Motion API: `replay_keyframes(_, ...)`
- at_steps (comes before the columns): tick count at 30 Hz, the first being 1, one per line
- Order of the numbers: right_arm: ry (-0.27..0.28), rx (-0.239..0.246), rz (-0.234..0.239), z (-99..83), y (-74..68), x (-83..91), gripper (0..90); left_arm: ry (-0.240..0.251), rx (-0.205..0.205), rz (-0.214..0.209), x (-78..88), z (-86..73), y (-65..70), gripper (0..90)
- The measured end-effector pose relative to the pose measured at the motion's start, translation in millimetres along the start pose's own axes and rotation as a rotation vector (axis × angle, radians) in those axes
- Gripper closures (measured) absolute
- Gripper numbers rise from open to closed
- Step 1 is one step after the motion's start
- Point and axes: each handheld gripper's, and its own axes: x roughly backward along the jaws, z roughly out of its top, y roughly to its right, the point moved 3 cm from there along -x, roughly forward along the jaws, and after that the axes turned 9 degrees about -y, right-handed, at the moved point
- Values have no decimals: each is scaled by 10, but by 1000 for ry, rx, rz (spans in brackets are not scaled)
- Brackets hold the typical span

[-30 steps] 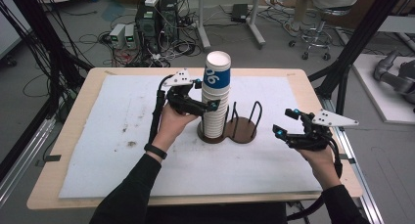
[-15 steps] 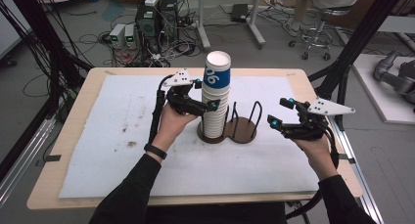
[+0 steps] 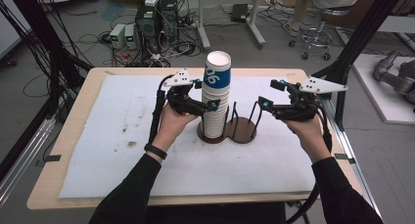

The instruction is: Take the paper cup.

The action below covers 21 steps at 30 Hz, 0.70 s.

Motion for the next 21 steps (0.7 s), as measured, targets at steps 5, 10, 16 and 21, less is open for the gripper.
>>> replay_keyframes(5, 9, 11, 23, 224, -26, -125, 203, 1, -1, -2, -2, 1, 3, 121)
replay_keyframes(10, 22, 21, 54, 435, -84, -255, 203, 2, 0, -1, -2, 1, 4, 121)
replay_keyframes(16, 34, 23, 80, 649, -159, -405, 203, 0, 2, 0, 2, -1, 2, 122)
replay_keyframes(21, 54, 20, 112, 798, -209, -496, 203, 2, 2, 0, 1, -1, 0, 122)
